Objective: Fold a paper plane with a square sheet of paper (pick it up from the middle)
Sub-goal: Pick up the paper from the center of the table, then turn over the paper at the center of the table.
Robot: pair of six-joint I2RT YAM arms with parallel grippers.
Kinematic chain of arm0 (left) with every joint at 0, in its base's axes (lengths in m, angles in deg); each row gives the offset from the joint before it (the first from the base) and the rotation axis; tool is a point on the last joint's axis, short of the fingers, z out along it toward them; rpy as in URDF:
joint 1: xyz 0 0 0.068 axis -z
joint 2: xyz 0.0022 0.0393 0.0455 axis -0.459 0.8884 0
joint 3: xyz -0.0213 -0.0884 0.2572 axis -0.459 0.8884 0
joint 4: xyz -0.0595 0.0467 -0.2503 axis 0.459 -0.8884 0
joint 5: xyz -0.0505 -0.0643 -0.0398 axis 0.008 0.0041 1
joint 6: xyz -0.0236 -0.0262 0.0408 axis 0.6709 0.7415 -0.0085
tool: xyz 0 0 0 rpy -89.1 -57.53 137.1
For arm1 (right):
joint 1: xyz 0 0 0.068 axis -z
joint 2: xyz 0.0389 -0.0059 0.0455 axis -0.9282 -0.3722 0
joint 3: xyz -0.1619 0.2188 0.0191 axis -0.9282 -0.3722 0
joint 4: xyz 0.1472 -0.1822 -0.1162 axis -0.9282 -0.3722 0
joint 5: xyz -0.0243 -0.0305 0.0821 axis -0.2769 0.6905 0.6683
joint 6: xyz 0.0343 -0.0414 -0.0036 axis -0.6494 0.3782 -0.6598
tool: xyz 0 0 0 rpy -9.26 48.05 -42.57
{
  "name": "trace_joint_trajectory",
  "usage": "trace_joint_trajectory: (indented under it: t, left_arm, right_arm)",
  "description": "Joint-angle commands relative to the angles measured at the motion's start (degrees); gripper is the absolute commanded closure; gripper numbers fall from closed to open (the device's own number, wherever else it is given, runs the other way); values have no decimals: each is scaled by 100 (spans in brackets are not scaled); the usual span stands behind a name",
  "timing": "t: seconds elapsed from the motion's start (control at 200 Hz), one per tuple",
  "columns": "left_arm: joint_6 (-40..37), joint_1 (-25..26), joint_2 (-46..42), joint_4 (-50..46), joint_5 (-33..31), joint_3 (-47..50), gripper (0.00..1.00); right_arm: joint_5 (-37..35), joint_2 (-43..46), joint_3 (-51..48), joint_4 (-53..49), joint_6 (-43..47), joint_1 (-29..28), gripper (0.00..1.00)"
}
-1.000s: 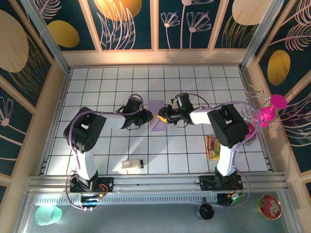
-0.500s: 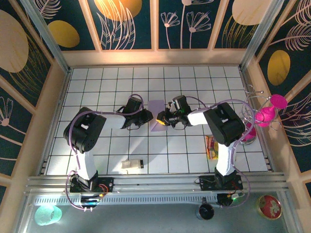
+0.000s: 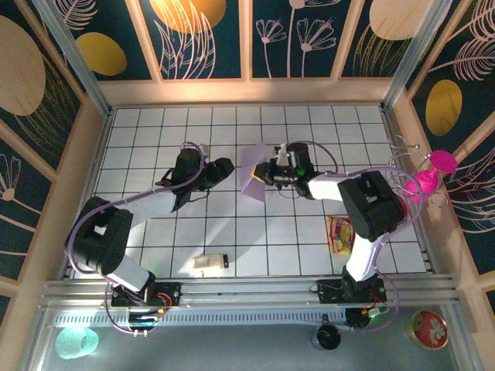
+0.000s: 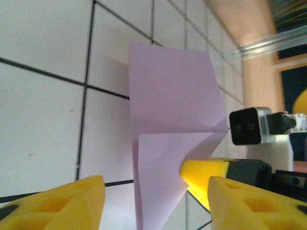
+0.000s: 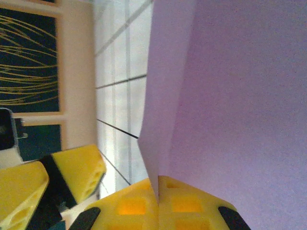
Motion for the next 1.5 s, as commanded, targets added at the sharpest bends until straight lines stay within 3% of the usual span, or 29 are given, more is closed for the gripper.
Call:
trace_joint_trajectory:
  t: [0.0, 0.09, 0.19, 0.556, 0.771, 0.986, 1.171, 1.322, 1.492]
  left_arm:
    - [51, 4, -183, 622, 530, 143, 31]
    - [317, 0, -154, 1272, 1008, 238, 22]
    - [613, 7, -69, 1892, 1336, 303, 19]
    - [848, 127, 273, 1949, 1612, 204, 18]
    - [1210, 131, 379, 2692, 1866, 288, 32]
    - [1132, 123, 417, 2600, 1776, 299, 49]
    - [938, 122, 456, 2249, 1667, 210, 67]
    - [497, 122, 479, 1462, 1542, -77, 86]
    - [-179, 75, 359, 400, 1273, -412, 91]
  right_arm:
    - [364, 307, -88, 726, -61, 74, 99]
    - [635, 400, -142, 1138, -262, 101, 99]
    - [894, 435, -242, 1645, -589, 101, 98]
    - [1231, 390, -350, 2351, -1119, 101, 96]
    - [1289, 300, -425, 2528, -1239, 104, 95]
    - [1270, 310, -480, 2440, -1222, 145, 94]
    - [1223, 406, -473, 2117, -1039, 183, 88]
    - [1076, 641, -488, 1454, -723, 334, 76]
    - [523, 1115, -474, 100, 3, 701, 63]
